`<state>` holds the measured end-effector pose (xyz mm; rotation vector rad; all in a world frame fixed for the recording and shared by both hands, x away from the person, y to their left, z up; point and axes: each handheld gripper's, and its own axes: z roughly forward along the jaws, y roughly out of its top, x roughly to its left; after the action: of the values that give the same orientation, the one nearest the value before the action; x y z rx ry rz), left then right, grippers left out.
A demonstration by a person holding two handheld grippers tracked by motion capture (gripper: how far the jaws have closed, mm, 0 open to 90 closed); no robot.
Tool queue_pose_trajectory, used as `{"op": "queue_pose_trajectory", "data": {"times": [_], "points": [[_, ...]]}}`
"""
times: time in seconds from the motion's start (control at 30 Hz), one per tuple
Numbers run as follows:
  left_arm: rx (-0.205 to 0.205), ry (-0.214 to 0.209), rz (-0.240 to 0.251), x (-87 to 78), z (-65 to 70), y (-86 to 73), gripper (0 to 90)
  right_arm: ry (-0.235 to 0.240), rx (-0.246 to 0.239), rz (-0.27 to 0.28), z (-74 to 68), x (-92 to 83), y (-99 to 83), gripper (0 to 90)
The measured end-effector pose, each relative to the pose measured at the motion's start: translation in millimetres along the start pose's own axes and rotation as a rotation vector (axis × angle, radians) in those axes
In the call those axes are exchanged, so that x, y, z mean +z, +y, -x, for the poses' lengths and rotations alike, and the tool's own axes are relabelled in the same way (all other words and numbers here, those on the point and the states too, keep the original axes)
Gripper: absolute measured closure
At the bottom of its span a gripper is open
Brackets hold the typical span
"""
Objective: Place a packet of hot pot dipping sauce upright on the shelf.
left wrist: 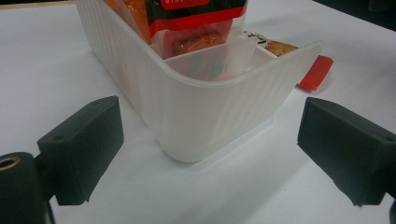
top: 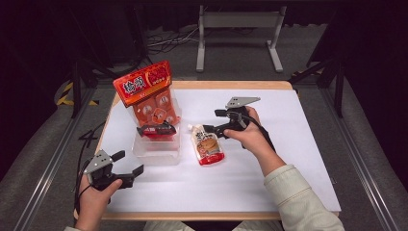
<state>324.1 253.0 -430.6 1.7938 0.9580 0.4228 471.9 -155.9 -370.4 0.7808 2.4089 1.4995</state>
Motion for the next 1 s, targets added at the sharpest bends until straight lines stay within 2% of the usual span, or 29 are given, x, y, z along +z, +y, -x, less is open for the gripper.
{"op": "queue_pose_trajectory", "data": {"times": [0.07,0.27,0.33,0.47,0.87,1.0], "points": [[0.002,-0.002,-0.001,0.7,0.0,-0.4,7.4,-0.033,-0.006,-0.013,1.5,3.9,-1.4,13.5],[0.005,-0.012,-0.015,1.1,0.9,-1.0,6.3,-0.064,0.017,-0.081,12.3,19.5,-10.6,18.3],[0.005,-0.013,-0.017,1.5,1.0,-1.3,6.3,-0.05,0.039,-0.107,16.4,23.7,-13.8,23.2],[0.006,-0.013,-0.019,1.6,1.1,-1.6,6.3,-0.061,0.05,-0.137,21.3,30.7,-18.4,25.0],[0.01,-0.018,-0.023,2.1,3.5,-1.9,6.3,-0.081,0.036,-0.198,26.7,49.1,-29.4,29.4],[0.009,-0.022,-0.022,2.1,3.7,-2.2,6.7,-0.082,0.079,-0.221,27.8,53.5,-31.7,29.7]]}}
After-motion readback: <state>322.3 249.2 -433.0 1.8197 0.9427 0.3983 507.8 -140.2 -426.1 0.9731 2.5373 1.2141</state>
